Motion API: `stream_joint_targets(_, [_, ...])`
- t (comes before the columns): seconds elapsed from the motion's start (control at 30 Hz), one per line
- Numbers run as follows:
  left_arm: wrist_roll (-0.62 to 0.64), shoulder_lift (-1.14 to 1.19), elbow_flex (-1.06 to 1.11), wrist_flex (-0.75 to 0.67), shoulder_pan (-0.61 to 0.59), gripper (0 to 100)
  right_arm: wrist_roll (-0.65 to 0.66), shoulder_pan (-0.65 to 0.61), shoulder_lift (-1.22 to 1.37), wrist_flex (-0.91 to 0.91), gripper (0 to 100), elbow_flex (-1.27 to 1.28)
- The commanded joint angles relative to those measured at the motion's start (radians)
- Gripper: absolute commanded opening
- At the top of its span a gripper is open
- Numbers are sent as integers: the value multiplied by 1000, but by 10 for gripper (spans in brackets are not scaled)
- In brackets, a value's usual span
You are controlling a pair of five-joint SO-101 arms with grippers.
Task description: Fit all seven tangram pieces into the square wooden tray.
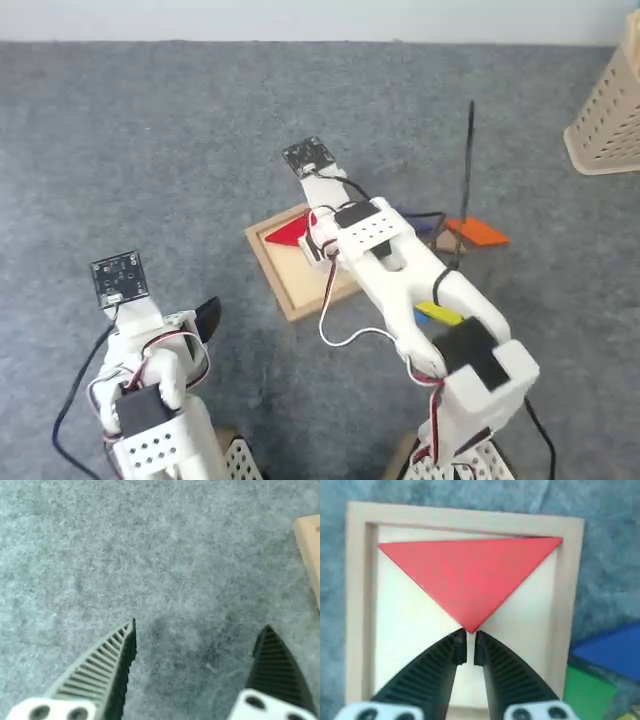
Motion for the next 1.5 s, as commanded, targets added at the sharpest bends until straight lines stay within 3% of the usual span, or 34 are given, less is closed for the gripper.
stream_joint_targets(0.0, [-2, -12, -13, -2, 2, 354, -12, 8, -194, 82, 48, 5])
stream_joint_targets(0.17, [-2, -12, -13, -2, 2, 354, -12, 94, -325, 104, 48, 83])
stream_joint_targets(0.4, [-2, -12, -13, -2, 2, 354, -11, 254, -275, 38, 48, 184])
stream_joint_targets(0.77, [-2, -12, -13, -2, 2, 354, 54, 148, -148, 36, 48, 187])
stream_joint_targets(1.47, [-2, -12, -13, -2, 2, 354, 55, 139, -213, 166, 6, 244])
